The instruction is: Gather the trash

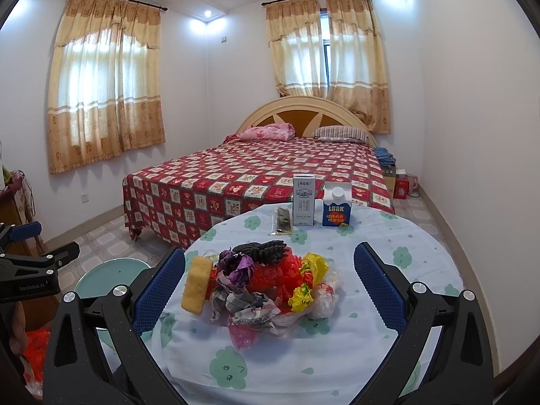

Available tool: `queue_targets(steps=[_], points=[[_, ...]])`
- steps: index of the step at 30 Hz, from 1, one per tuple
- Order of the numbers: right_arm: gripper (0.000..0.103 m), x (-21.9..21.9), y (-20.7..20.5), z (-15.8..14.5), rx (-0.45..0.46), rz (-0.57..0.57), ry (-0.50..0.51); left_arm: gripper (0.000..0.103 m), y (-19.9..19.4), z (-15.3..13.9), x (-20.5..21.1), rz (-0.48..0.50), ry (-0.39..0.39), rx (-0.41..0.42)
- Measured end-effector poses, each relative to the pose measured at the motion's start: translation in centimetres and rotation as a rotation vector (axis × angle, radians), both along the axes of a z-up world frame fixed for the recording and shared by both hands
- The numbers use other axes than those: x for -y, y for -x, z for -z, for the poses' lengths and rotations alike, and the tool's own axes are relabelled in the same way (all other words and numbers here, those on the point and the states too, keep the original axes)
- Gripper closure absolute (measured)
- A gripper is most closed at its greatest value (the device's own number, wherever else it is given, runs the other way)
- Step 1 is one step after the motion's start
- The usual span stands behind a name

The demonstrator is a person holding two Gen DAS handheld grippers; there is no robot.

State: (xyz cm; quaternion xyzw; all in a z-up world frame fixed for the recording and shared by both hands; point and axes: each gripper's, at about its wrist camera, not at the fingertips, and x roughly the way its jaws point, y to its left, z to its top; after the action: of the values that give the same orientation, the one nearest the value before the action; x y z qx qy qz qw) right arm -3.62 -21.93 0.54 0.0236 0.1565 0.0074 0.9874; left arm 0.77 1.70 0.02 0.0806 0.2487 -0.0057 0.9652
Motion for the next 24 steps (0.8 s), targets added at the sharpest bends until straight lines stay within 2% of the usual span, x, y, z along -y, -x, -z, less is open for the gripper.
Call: queue_targets(steps=[24], points=[[0.005,-0.02,-0.08,0.17,-0.002,-0.001,0.001,0.006,-0.2,-0.03,-0.67,-0.012,0.003,0.002]])
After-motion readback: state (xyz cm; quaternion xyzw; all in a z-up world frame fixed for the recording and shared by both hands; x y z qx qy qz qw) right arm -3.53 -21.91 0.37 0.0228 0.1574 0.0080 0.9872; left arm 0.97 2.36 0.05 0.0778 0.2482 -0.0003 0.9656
